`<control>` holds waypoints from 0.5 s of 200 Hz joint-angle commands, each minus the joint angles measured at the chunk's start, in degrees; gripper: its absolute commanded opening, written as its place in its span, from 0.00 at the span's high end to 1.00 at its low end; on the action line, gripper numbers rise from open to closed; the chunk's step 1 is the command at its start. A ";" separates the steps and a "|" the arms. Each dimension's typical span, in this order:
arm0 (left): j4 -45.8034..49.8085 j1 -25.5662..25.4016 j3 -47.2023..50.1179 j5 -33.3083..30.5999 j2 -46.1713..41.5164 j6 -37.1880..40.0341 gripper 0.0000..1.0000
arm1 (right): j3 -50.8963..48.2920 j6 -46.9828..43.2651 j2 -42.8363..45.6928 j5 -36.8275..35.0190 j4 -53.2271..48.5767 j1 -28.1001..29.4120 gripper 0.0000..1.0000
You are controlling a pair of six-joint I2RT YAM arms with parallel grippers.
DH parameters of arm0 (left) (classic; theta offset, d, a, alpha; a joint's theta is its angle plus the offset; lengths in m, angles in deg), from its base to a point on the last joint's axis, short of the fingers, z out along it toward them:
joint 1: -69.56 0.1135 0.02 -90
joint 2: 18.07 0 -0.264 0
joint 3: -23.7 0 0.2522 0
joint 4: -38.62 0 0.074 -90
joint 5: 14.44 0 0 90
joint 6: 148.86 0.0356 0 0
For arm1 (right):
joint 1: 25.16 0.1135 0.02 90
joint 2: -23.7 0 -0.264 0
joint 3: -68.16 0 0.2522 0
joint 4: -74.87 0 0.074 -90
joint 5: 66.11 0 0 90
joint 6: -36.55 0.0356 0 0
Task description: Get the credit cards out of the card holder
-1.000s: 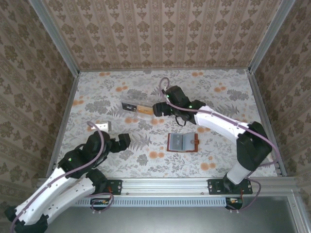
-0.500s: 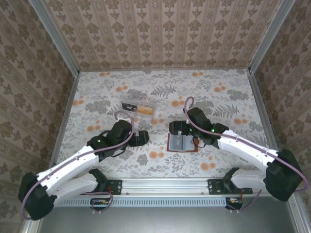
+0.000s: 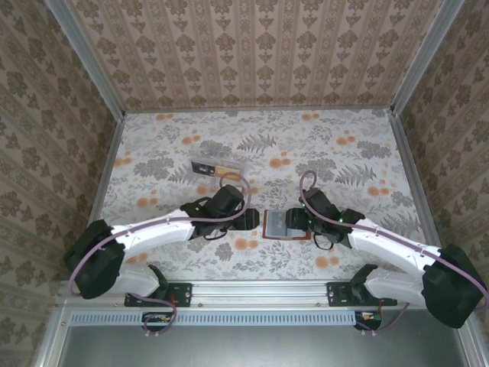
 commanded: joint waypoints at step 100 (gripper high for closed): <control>-0.46 0.21 -0.69 -0.52 0.68 -0.54 0.32 | -2.66 2.08 -12.73 6.60 8.13 -1.05 0.57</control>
